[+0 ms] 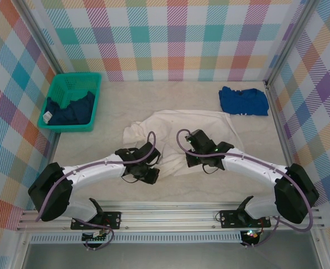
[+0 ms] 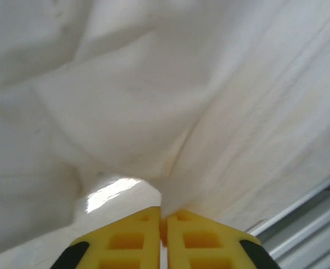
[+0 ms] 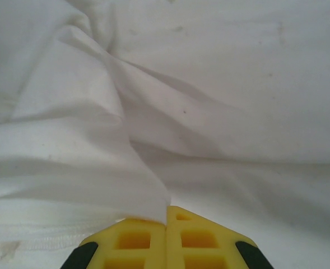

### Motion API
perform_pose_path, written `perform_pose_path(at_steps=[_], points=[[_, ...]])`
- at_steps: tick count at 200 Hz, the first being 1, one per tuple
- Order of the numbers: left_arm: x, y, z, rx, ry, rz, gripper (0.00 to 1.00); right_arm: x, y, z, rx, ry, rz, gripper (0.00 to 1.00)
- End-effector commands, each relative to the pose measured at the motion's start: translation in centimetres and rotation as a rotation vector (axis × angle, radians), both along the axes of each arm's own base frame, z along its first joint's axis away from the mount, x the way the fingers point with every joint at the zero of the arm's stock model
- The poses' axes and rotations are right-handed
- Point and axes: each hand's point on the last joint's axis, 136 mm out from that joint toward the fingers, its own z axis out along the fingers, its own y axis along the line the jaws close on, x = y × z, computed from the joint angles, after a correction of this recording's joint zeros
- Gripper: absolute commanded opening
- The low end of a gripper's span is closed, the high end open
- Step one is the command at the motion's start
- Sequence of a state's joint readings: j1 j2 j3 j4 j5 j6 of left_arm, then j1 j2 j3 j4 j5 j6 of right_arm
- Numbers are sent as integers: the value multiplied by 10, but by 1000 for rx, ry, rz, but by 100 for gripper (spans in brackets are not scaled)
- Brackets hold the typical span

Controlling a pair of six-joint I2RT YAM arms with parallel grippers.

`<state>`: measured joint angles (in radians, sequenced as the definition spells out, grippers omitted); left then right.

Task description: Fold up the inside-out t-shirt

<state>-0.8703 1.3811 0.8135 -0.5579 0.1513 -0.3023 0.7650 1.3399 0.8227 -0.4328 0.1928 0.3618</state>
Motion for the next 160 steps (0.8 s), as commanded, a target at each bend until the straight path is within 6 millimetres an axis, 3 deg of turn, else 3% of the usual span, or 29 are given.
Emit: perform_pose_path(at_steps=[1,44,85,103,132,146,160], points=[[-2,-24,22,-161,-41,-64,15,-5,-15,-14,-57,24,-15,0],[9,-28,28,-183,-84,-42,33,-6,-10,-12,-28,28,-5,0],[6,-40,34,-247,-66,-63,39,-7,-3,-4,17,25,3,0],[12,-37,37,-248,-100,-33,39,-9,-3,-5,28,28,11,0],[35,-5,44,-193,-171,122,42,-29,5,-3,96,70,111,0],[54,25,47,-165,-189,265,46,-60,25,0,213,167,268,2],[76,57,50,-134,-218,419,51,-91,31,-4,274,305,350,7]])
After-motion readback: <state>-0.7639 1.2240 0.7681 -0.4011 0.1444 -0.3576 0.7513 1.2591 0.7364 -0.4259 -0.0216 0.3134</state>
